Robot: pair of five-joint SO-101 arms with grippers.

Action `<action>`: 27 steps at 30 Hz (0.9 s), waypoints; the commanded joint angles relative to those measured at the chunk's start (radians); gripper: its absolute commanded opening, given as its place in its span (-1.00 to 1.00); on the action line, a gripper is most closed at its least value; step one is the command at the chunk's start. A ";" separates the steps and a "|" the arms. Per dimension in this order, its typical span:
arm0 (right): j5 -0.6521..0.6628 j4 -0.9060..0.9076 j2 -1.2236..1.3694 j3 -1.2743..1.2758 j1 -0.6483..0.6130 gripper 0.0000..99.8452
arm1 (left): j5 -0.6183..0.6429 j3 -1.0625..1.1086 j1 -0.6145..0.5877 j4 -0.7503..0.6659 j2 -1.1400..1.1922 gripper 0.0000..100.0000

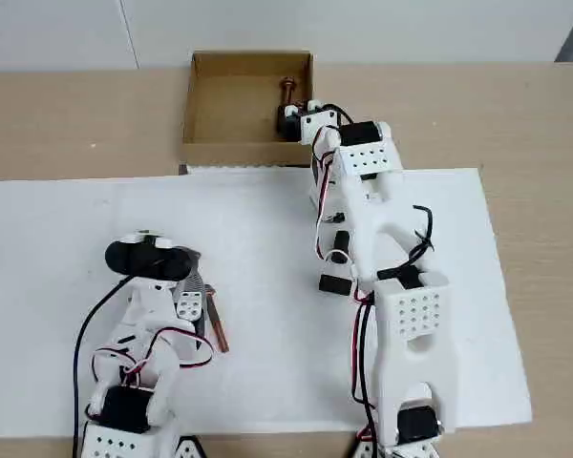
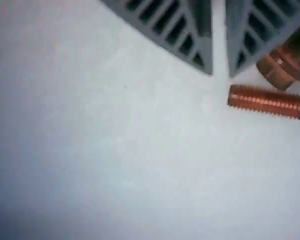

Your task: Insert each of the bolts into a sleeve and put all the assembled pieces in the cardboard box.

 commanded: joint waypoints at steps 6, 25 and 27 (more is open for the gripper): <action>0.002 0.139 -0.193 -0.003 -0.021 -0.99 | -0.002 -0.005 0.000 -0.014 -0.006 -0.99; -0.097 0.234 -0.944 0.262 0.005 -0.99 | -0.043 -0.005 0.044 -0.002 -0.009 -0.99; -0.101 0.229 -1.044 0.365 0.005 -0.99 | -0.041 -0.005 0.043 -0.002 -0.009 -0.99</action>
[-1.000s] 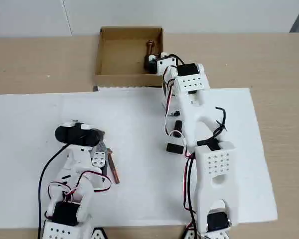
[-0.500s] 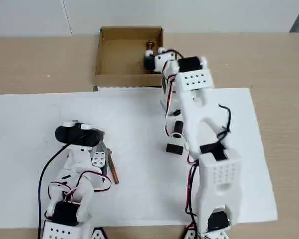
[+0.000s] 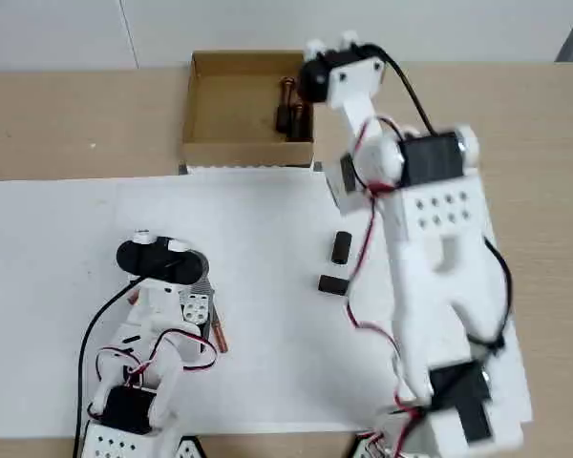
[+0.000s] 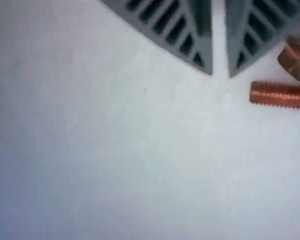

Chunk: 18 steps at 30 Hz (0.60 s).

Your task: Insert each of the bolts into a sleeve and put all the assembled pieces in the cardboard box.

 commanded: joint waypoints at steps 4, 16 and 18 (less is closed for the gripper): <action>-0.112 -0.035 -0.378 0.313 0.013 -0.99 | -0.003 -0.005 0.003 0.000 -0.009 -0.99; -0.313 -0.510 -1.067 1.132 0.134 -0.99 | -0.002 -0.005 0.003 0.000 -0.009 -0.99; -0.315 -0.568 -1.168 1.250 0.131 -0.99 | -0.002 -0.005 0.003 0.000 -0.009 -0.99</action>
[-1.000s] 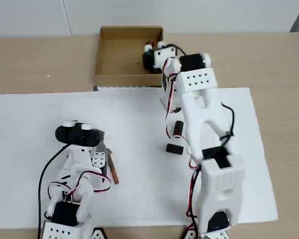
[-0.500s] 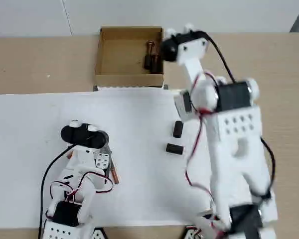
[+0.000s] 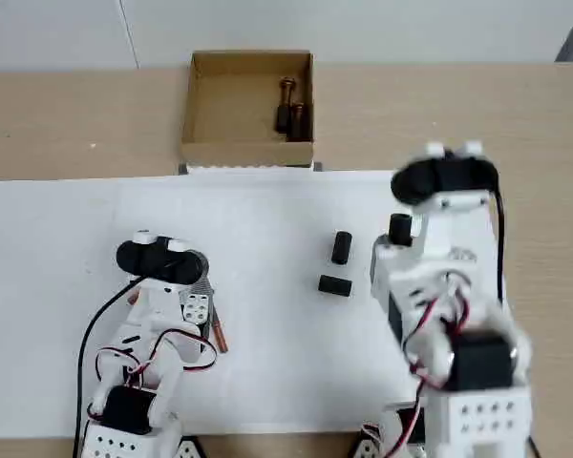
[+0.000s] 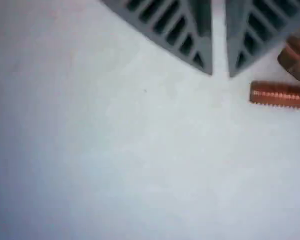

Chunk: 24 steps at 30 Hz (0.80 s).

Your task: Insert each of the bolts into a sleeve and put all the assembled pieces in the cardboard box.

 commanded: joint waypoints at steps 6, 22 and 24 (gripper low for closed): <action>-0.018 -0.168 -0.380 0.390 0.004 -0.99 | 0.005 -0.005 0.003 0.000 -0.009 -0.99; 0.054 -0.205 -0.608 0.652 -0.205 -0.99 | 0.345 -0.199 -0.012 -0.063 -0.005 -0.99; 0.055 -0.205 -0.647 0.680 -0.245 -0.99 | 0.385 -0.254 -0.023 -0.037 -0.005 -0.99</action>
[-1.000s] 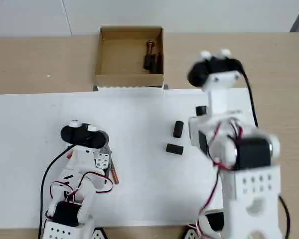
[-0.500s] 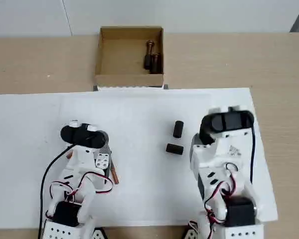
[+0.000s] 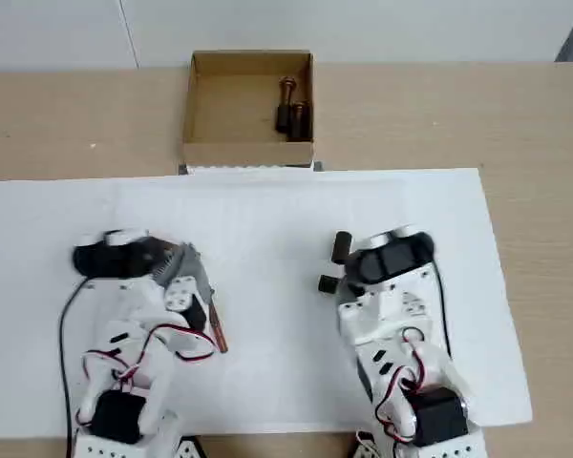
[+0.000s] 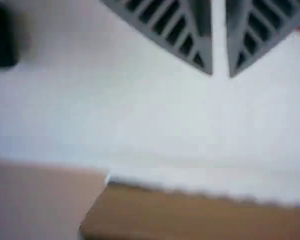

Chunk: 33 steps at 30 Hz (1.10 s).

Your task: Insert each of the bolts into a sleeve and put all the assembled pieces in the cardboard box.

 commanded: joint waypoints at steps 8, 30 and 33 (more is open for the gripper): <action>0.011 -0.079 -0.077 0.057 -0.151 -0.99 | 0.130 -0.272 -0.008 0.112 -0.005 -0.99; 0.055 -0.077 -0.077 0.068 -0.153 -0.99 | 0.123 -1.144 -0.005 0.720 0.959 -0.99; 0.055 -0.077 -0.077 0.068 -0.153 -0.99 | 0.044 -1.273 -0.008 0.841 1.135 -0.99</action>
